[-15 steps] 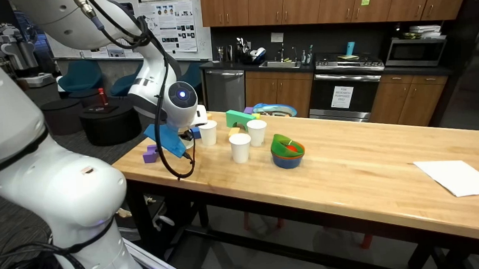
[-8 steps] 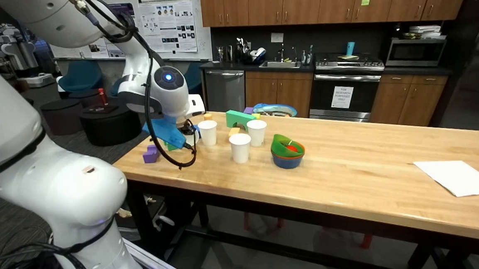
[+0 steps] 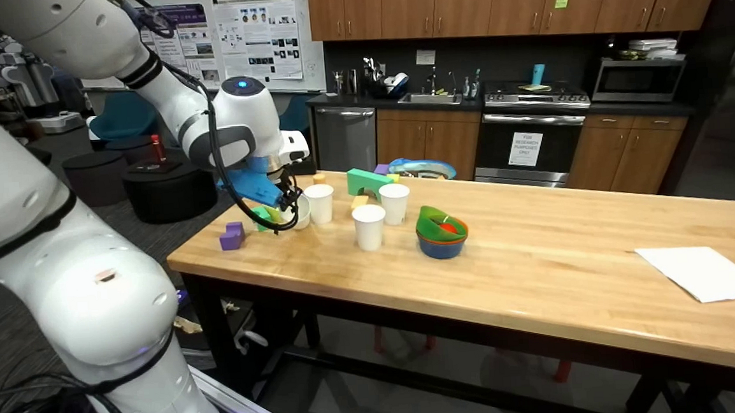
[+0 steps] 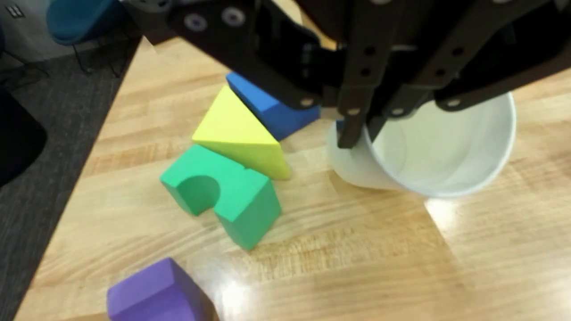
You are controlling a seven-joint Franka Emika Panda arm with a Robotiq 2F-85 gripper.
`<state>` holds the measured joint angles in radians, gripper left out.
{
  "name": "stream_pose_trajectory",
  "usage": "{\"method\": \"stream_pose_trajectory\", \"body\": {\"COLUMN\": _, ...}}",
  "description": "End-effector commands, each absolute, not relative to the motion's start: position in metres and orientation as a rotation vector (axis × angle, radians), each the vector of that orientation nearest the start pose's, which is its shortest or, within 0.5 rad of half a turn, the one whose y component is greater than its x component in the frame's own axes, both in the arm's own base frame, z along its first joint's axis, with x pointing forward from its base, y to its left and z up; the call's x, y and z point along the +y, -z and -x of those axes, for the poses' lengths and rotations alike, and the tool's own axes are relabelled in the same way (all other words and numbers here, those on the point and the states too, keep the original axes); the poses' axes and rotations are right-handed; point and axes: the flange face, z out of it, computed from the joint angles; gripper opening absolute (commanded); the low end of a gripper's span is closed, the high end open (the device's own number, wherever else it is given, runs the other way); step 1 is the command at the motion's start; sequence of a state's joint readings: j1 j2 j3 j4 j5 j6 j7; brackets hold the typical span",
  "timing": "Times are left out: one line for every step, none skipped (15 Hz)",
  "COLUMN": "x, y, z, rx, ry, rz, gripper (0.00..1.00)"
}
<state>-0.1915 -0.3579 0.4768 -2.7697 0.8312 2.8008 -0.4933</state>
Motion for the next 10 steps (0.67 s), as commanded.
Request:
{"method": "stream_pose_trajectory", "body": {"x": 0.048, "y": -0.364, "z": -0.356, "rx": 0.026, "ry": 0.455, "rz": 2.974, "gripper": 0.01}}
{"method": "stream_pose_trajectory", "body": {"x": 0.044, "y": -0.383, "z": -0.36, "rx": 0.052, "ry": 0.429, "rz": 2.99, "gripper": 0.01}}
{"method": "stream_pose_trajectory", "body": {"x": 0.043, "y": -0.4, "z": -0.361, "rx": 0.059, "ry": 0.418, "rz": 2.991, "gripper": 0.01}}
{"method": "stream_pose_trajectory", "body": {"x": 0.04, "y": -0.415, "z": -0.352, "rx": 0.068, "ry": 0.412, "rz": 2.989, "gripper": 0.01}}
{"method": "stream_pose_trajectory", "body": {"x": 0.035, "y": -0.419, "z": -0.337, "rx": 0.077, "ry": 0.427, "rz": 2.975, "gripper": 0.01}}
{"method": "stream_pose_trajectory", "body": {"x": 0.031, "y": -0.431, "z": -0.327, "rx": 0.085, "ry": 0.438, "rz": 2.971, "gripper": 0.01}}
{"method": "stream_pose_trajectory", "body": {"x": 0.028, "y": -0.453, "z": -0.328, "rx": 0.105, "ry": 0.448, "rz": 2.982, "gripper": 0.01}}
{"method": "stream_pose_trajectory", "body": {"x": 0.026, "y": -0.462, "z": -0.321, "rx": 0.122, "ry": 0.458, "rz": 2.983, "gripper": 0.01}}
{"method": "stream_pose_trajectory", "body": {"x": 0.02, "y": -0.47, "z": -0.314, "rx": 0.147, "ry": 0.472, "rz": 2.982, "gripper": 0.01}}
{"method": "stream_pose_trajectory", "body": {"x": 0.016, "y": -0.474, "z": -0.308, "rx": 0.17, "ry": 0.494, "rz": 2.978, "gripper": 0.01}}
